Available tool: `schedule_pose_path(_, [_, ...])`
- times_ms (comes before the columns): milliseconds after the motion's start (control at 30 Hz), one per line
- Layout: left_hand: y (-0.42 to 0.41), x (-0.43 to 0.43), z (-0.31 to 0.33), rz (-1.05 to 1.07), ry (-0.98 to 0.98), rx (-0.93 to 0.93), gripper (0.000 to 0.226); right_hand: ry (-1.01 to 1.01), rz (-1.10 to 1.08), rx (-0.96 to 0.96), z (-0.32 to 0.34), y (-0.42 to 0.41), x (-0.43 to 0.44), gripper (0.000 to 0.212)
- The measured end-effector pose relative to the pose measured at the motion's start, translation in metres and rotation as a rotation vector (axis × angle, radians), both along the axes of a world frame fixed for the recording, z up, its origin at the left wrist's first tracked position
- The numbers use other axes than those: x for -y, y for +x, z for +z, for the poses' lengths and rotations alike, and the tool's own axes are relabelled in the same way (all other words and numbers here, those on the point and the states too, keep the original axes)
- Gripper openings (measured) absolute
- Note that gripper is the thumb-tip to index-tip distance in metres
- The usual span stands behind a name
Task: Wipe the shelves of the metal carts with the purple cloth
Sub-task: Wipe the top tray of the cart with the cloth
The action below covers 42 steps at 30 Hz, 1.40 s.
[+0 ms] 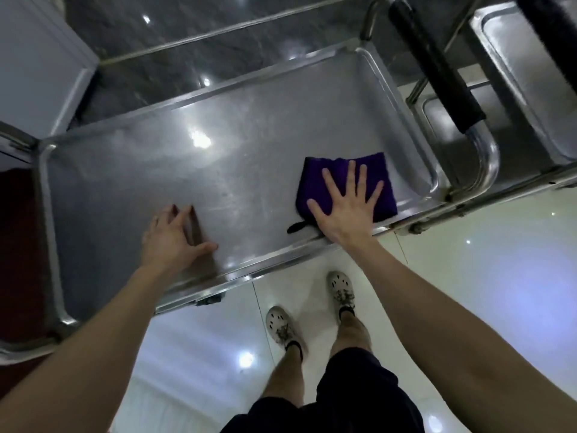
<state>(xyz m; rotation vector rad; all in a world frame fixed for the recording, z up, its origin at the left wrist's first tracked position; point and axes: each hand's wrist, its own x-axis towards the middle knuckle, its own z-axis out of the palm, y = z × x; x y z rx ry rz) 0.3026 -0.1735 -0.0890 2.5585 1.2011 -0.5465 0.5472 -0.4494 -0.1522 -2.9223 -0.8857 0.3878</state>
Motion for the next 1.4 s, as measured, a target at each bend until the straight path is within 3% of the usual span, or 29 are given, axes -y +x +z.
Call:
schedule_pose_path(133, [-0.001,-0.001,-0.003,0.001,0.000,-0.001,0.122,0.065,0.715,-0.022,-0.004,-0.076,-0.058,0.080])
schedule_pose_path(233, [-0.002,-0.002,-0.002,-0.015,0.012,-0.011,0.118,0.085,1.086,-0.060,-0.002,-0.049,-0.084,0.073])
schedule_pose_path(300, [0.000,-0.001,0.000,-0.020,0.012,-0.025,0.121,0.084,1.210,-0.036,-0.003,-0.001,-0.101,0.071])
schedule_pose_path(367, [0.001,-0.001,0.001,-0.019,0.016,-0.022,0.123,0.072,1.072,-0.013,-0.001,0.056,-0.123,0.071])
schedule_pose_path(500, [0.003,-0.001,0.001,-0.030,0.036,-0.014,0.124,0.063,0.327,-0.016,0.005,0.152,-0.164,0.081])
schedule_pose_path(633, [0.003,0.001,0.004,-0.024,0.022,-0.025,0.125,0.052,-0.035,0.014,0.003,0.121,-0.227,0.088])
schedule_pose_path(700, [0.003,0.001,0.006,-0.016,0.004,-0.029,0.127,0.065,0.069,-0.005,0.005,0.064,-0.268,0.087])
schedule_pose_path(833, [0.004,-0.001,0.003,-0.008,0.003,-0.036,0.127,0.066,0.651,-0.063,0.005,-0.047,-0.321,0.082])
schedule_pose_path(933, [0.004,-0.002,0.000,-0.006,0.013,-0.032,0.124,0.080,0.840,-0.068,0.001,-0.050,-0.321,0.080])
schedule_pose_path(1000, [0.003,-0.003,-0.001,-0.006,0.014,-0.008,0.123,0.117,0.770,-0.058,0.002,-0.016,-0.309,0.080])
schedule_pose_path(1200, [0.000,0.000,-0.001,-0.001,0.011,0.004,0.125,0.091,0.177,-0.018,0.003,0.121,-0.199,0.087])
schedule_pose_path(1300, [0.000,0.001,-0.003,-0.012,0.036,0.016,0.124,0.095,0.027,-0.006,-0.001,0.097,-0.160,0.087])
schedule_pose_path(1400, [0.000,0.000,-0.006,-0.009,0.032,0.014,0.125,0.113,0.150,0.010,-0.010,0.006,-0.142,0.082])
